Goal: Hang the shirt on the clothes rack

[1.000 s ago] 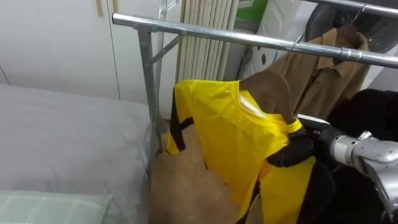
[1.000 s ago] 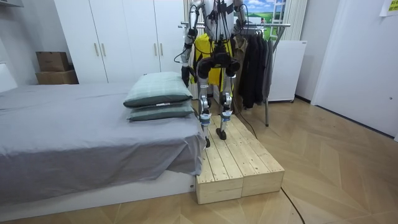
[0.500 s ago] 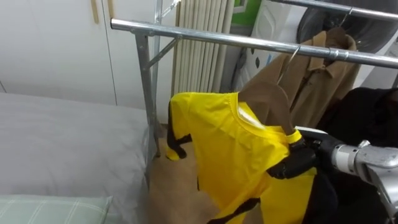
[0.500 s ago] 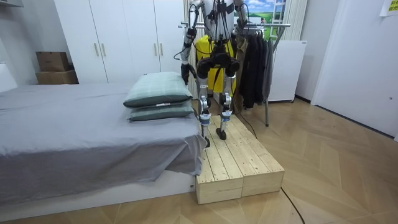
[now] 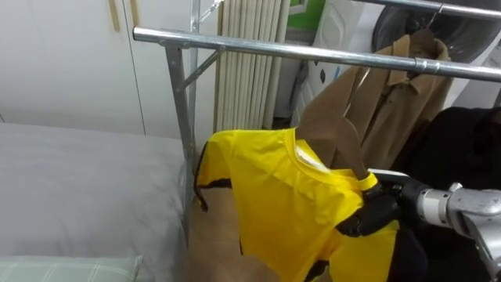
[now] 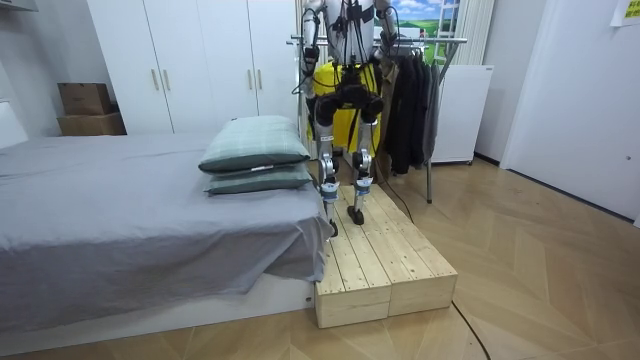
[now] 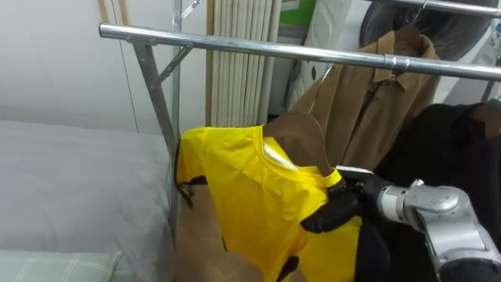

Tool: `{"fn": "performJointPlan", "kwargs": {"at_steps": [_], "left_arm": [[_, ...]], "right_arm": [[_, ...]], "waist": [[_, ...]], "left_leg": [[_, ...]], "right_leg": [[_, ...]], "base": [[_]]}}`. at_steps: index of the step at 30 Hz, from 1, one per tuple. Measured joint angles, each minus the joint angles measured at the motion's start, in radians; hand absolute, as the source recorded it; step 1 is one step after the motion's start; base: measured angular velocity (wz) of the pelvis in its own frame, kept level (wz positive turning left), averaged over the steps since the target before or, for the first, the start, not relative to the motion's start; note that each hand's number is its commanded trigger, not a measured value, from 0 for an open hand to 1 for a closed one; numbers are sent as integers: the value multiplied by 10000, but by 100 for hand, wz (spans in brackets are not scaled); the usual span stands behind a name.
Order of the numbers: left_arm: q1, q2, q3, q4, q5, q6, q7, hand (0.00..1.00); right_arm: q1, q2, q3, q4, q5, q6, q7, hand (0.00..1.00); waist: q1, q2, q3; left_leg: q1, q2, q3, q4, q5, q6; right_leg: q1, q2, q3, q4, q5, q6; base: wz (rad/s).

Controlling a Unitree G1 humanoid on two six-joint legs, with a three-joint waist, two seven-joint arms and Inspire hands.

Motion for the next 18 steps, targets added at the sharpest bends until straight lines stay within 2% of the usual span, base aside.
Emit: {"fn": "performJointPlan", "kwargs": {"at_steps": [5, 12, 16, 18], "left_arm": [[-75, 49, 27, 839, -273, -8, 131, 0], [-193, 77, 247, 2667, -476, -340, 497, 0], [-175, 125, 628, 3117, -537, -340, 558, 0], [-192, 140, 833, 3118, -632, -361, 555, 0]], "right_arm": [[433, 0, 5, 20, -215, 415, -187, 100], [415, 1, 3, 155, -202, 426, -884, 100], [354, -1, 3, 44, -583, 405, -1252, 100], [158, -3, 4, -16, -1292, 347, -1448, 100]], "waist": [[156, -6, 3], [453, -38, 21], [503, -107, 42], [552, -189, 23]], "left_leg": [[151, 5, 52, -243, 4, 4], [337, -11, 66, -373, 4, 5], [322, -31, 56, -379, 5, 6], [237, -49, 77, -382, 12, 18]], "right_leg": [[35, 63, 178, -9, 0, 0], [97, 94, 265, -24, -34, 33], [59, 86, 274, 22, -63, 51], [-59, 88, 335, 121, -77, 55]], "base": [[-13], [-4], [0], [-8]]}}
